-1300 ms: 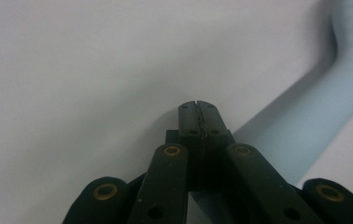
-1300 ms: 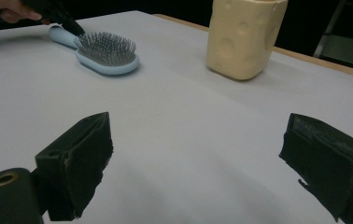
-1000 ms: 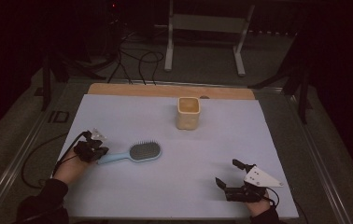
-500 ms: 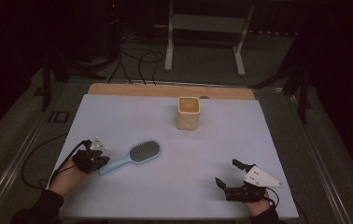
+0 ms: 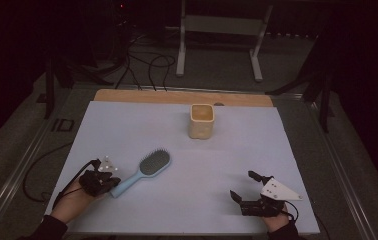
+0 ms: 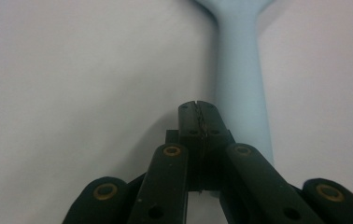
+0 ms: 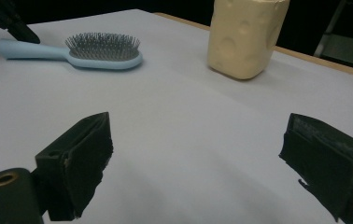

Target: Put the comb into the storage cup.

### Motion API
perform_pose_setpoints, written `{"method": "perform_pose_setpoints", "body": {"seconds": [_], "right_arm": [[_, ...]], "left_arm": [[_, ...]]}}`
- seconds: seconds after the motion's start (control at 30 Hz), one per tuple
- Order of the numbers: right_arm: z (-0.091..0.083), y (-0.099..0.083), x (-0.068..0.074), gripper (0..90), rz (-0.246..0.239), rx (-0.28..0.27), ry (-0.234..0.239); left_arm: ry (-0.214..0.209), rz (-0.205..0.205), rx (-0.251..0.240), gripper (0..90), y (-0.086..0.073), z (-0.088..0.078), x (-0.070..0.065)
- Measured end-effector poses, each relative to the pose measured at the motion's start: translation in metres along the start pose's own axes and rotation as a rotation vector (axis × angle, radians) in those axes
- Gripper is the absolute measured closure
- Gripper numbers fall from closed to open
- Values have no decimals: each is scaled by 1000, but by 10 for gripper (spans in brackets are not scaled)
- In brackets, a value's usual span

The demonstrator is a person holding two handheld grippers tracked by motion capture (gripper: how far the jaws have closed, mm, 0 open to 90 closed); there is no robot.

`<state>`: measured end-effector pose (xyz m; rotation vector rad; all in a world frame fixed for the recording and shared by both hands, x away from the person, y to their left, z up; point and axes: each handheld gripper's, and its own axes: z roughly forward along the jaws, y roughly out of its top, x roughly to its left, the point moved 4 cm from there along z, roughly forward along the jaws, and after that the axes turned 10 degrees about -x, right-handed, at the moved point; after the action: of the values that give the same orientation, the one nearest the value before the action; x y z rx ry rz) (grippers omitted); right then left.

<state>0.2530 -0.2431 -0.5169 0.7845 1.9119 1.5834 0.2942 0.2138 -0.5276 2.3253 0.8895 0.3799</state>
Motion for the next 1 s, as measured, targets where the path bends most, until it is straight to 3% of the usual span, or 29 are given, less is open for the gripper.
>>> {"method": "perform_pose_setpoints", "body": {"seconds": [0.23,0.77,0.97,1.0], "right_arm": [[0,0,1,84,-5,-2,1],[1,0,1,85,-8,0,4],[1,0,1,84,-10,1,4],[0,0,1,84,-9,1,2]], "left_arm": [[-22,21,14,900,2,-3,-12],[-107,21,49,899,3,-4,-28],[-96,8,67,899,3,-2,-26],[-86,-15,58,899,3,-3,-23]]}}
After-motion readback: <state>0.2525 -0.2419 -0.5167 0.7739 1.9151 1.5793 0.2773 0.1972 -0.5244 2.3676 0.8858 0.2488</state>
